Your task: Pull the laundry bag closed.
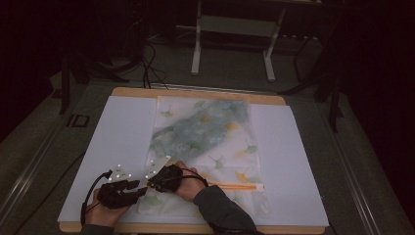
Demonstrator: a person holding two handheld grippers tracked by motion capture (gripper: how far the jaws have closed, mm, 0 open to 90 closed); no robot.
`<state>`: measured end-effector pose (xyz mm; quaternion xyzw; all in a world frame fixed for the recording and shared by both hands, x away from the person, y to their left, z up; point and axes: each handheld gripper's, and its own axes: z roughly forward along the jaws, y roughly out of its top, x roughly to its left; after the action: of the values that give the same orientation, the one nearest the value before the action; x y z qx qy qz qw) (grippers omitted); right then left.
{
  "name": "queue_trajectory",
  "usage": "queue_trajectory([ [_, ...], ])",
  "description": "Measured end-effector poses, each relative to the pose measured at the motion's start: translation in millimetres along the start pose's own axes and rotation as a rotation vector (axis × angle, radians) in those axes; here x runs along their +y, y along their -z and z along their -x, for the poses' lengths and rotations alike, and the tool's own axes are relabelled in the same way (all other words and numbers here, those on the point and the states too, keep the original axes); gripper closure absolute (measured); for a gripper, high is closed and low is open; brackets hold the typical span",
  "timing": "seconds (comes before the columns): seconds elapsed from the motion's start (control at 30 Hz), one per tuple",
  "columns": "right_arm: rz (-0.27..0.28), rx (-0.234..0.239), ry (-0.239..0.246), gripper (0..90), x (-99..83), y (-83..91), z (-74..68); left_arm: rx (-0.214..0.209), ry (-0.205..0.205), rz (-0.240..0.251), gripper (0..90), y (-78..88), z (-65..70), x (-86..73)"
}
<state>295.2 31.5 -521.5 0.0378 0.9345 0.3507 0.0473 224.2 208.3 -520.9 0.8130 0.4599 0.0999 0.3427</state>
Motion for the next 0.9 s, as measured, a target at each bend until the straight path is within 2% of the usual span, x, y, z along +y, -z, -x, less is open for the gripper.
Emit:
queue_trajectory([
  [0.13, 0.001, -0.007, 0.006, 84.0, 1.4, 1.6, -0.4, -0.02, 0.006, -0.031, 59.6, -6.6, -0.1, 1.2],
  [0.43, -0.001, -0.019, 0.022, 84.1, 3.6, 7.2, -0.6, -0.068, 0.009, -0.052, 63.9, -18.5, -3.6, 5.7],
  [0.7, 0.002, -0.017, 0.031, 84.2, 4.7, 11.4, -1.7, -0.097, 0.019, -0.053, 73.5, -21.0, -5.7, 6.6],
  [0.8, 0.002, -0.013, 0.03, 84.2, 3.7, 9.7, -1.2, -0.102, 0.024, -0.049, 82.8, -22.2, -7.3, 5.9],
  [0.9, -0.001, -0.01, 0.018, 84.3, 0.8, 7.9, 0.1, -0.104, 0.019, -0.046, 85.9, -22.6, -7.1, 5.9],
])
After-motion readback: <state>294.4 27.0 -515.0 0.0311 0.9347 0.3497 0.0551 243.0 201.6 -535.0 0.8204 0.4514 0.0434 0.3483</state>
